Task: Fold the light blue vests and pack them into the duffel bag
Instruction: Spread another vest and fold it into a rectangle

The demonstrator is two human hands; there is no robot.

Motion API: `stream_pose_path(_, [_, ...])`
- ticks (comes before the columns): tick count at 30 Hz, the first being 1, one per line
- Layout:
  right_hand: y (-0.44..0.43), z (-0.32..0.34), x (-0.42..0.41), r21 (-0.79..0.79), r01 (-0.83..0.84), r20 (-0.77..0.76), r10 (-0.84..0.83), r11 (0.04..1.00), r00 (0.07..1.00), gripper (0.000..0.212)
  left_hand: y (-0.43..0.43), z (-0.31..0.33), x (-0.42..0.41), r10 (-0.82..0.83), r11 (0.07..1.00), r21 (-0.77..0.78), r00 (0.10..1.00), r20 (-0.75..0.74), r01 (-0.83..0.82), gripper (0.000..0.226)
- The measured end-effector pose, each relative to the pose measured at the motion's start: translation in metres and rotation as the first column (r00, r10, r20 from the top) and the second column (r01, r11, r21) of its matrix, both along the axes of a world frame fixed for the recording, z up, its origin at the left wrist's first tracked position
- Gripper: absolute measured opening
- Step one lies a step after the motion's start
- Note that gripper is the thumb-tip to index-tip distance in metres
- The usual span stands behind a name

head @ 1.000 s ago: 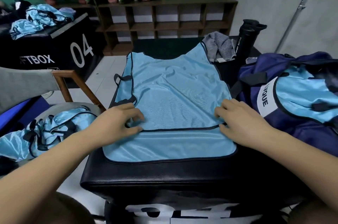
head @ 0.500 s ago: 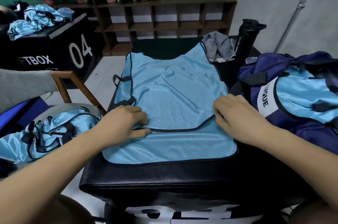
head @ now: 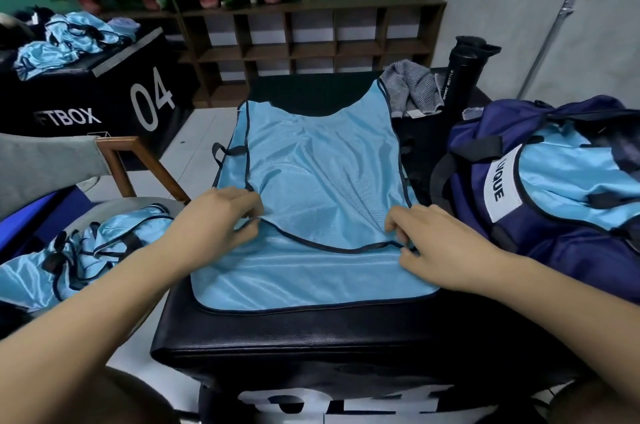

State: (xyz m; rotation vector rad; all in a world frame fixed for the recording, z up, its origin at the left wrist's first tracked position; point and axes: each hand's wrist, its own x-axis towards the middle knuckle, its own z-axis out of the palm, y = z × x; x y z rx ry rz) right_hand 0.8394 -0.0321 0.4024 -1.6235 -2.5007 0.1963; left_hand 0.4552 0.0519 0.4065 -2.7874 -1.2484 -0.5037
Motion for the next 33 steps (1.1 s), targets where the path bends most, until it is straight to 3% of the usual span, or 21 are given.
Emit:
stream_pose_path(6, [0.003,-0.009,0.005,0.005,-0.021,0.071,0.021,1.0,0.997,0.017,-0.013,0.028,-0.019,0.08,0.996,0.03,0.992,0.097,-0.083,0.024])
stream_pose_path(12, [0.006,-0.012,0.006,0.045,-0.01,0.108,0.005,0.999,0.994,0.021,-0.039,0.024,-0.034,0.06,0.995,-0.075,0.998,0.001,-0.059,0.056])
stream_pose_path(18, [-0.004,0.017,0.006,0.156,-0.028,0.021,0.025,0.987,0.999,0.02,-0.055,0.019,-0.048,-0.016,0.988,-0.154,0.999,-0.038,0.009,0.033])
stream_pose_path(21, [-0.014,0.026,0.007,0.145,-0.053,0.054,0.046,0.988,0.997,0.014,-0.06,0.017,-0.052,-0.012,0.977,-0.215,1.0,-0.022,0.007,0.031])
stream_pose_path(27, [-0.019,0.02,0.014,-0.078,-0.056,0.197,0.07,0.995,0.978,0.015,-0.062,0.015,-0.053,-0.023,0.929,-0.37,0.997,-0.077,-0.007,0.028])
stream_pose_path(33, [-0.023,0.018,0.014,-0.176,-0.083,0.107,0.103,0.981,0.989,0.014,-0.063,0.016,-0.053,-0.045,0.891,-0.453,0.99,-0.131,-0.02,0.013])
